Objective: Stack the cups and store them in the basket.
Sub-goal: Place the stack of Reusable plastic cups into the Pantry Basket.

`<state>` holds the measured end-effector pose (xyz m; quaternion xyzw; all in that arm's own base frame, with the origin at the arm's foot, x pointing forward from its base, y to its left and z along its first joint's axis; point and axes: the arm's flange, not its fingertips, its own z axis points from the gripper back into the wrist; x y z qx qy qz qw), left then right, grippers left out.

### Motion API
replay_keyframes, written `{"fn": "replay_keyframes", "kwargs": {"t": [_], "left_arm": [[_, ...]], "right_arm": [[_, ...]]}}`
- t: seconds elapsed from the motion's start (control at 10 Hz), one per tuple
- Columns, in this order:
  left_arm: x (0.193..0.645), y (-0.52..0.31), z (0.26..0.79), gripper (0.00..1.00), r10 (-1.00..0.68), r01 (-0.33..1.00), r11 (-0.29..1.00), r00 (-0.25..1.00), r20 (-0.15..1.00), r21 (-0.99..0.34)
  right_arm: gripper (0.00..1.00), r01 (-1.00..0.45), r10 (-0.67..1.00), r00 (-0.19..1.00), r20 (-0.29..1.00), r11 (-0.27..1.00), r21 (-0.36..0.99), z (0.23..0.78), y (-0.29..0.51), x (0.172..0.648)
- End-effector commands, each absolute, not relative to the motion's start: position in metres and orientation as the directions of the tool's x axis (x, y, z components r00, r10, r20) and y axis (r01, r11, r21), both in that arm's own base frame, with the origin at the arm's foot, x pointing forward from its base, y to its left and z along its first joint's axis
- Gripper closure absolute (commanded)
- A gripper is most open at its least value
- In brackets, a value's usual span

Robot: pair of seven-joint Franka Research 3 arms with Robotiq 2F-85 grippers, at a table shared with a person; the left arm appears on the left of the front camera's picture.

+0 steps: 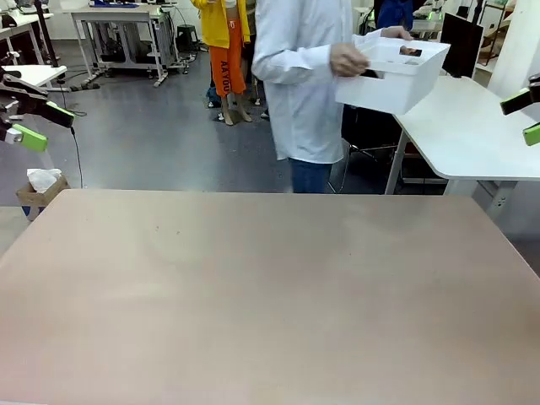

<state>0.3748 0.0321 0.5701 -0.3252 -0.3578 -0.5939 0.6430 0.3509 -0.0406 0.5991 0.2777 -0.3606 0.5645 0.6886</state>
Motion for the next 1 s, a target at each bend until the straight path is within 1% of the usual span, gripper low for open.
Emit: {"fn": "replay_keyframes", "kwargs": {"t": [0.0, 0.9], "left_arm": [[0.3737, 0.0311, 0.5727, 0.00, -0.520, 0.996, 0.084, 0.043, 0.853, 0.000], [0.3737, 0.0311, 0.5727, 0.00, -0.520, 0.996, 0.084, 0.043, 0.853, 0.000]], "right_arm": [[0.00, -0.979, 0.563, 0.082, 0.822, 0.199, -0.038, 0.5984, -0.0394, 0.3514], [0.00, -0.979, 0.563, 0.082, 0.822, 0.199, -0.038, 0.5984, -0.0394, 0.3514]]}}
